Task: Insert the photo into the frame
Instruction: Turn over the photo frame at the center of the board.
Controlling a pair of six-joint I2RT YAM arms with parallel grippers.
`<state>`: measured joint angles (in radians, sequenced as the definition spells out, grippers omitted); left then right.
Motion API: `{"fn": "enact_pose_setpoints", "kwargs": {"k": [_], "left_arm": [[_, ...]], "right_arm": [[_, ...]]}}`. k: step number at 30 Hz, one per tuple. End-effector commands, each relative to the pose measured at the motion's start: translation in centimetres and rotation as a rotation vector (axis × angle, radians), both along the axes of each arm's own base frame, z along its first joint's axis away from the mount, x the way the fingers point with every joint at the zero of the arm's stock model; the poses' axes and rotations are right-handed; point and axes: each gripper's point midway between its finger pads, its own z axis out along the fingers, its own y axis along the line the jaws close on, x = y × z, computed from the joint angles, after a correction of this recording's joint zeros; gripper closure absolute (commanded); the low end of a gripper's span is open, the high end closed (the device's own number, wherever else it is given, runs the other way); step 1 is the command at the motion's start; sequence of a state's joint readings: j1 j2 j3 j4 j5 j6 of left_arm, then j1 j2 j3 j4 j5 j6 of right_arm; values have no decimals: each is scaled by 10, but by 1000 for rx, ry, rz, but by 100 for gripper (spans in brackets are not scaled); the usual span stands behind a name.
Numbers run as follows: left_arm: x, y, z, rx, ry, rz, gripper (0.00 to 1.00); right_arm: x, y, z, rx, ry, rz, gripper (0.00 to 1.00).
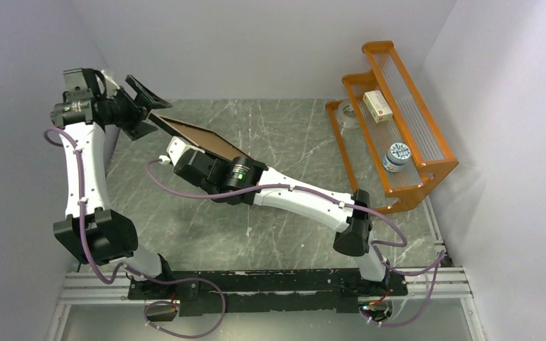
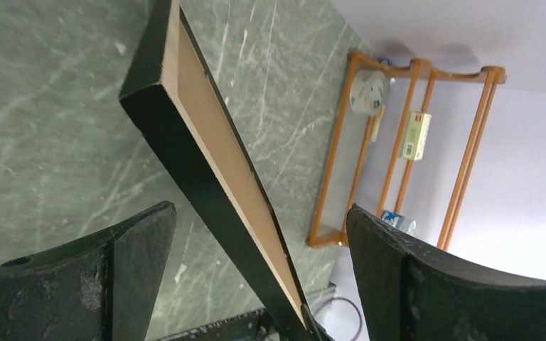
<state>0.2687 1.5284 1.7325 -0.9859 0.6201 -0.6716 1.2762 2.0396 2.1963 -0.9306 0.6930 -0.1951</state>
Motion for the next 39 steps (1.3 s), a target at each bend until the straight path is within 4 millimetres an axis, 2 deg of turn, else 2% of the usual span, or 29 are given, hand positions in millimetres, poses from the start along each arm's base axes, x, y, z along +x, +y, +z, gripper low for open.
{"fn": "enact_pose_setpoints", "kwargs": {"k": [1,6,14,17,23,27,30,35,39], "left_arm": [[-13,16,35,123,-97,1,6],[-17,32,42,190,-102,52,6],[-19,54,59,293,-124,138,6],[-18,54,62,292,-140,143,6],[-15,52,48,273,-119,130,6],[-13,51,29,249,-91,121,6],[-8,48,4,215,-57,104,6],[2,36,-52,102,29,34,6],[7,28,-104,14,124,-6,6]], "right_arm": [[8,-9,76,174,-76,21,100],[13,-11,88,238,-46,25,100],[15,-13,125,447,42,41,100],[24,-19,128,521,98,27,100],[51,-39,124,634,199,-53,100],[77,-62,123,743,281,-128,100],[100,-86,120,825,335,-192,100],[143,-133,105,963,460,-284,100],[163,-163,78,1083,588,-315,95]]}}
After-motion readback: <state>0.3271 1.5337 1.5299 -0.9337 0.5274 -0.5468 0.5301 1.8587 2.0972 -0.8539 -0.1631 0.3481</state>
